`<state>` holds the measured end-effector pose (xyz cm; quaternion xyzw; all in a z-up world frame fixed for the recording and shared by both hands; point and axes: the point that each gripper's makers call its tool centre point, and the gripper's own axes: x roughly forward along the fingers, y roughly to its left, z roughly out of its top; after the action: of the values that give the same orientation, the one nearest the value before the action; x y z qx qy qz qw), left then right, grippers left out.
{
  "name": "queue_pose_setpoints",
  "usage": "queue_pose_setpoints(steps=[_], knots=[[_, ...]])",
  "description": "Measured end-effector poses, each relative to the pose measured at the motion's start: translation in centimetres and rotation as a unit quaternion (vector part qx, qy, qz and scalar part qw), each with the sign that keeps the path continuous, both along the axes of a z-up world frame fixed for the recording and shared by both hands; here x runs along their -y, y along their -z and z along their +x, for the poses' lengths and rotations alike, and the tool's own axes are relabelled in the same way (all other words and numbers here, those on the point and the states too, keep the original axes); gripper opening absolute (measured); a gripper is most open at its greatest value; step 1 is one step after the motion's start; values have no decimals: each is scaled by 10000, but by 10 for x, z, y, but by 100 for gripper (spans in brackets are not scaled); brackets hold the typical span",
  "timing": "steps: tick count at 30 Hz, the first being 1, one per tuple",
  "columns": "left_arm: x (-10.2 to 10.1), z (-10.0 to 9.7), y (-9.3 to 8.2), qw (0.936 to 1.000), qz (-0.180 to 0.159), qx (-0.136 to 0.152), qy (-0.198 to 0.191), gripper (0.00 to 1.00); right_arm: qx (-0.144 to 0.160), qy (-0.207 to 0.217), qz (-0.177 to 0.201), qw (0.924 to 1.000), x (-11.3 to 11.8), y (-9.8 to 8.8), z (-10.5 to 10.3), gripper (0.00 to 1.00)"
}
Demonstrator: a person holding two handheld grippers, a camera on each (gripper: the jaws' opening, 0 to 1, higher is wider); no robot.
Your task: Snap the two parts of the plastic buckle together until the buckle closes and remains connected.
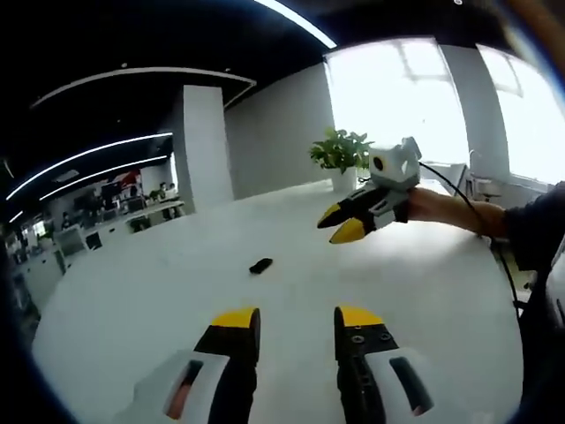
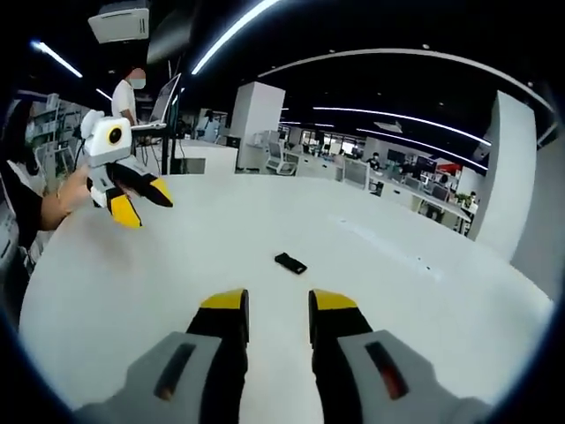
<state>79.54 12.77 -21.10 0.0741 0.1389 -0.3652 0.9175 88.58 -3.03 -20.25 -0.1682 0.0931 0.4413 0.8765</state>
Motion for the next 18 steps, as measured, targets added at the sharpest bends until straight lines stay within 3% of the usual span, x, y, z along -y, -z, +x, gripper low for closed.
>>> queue_pose_setpoints(steps=[14, 18], knots=[[-11, -29, -14, 9976, -210, 138, -638, 32, 50, 383, 44, 9992, 10, -6, -34, 28], [-16, -38, -17, 9960, -111, 242, -854, 31, 88, 478, 115, 9988, 13, -11, -46, 28]])
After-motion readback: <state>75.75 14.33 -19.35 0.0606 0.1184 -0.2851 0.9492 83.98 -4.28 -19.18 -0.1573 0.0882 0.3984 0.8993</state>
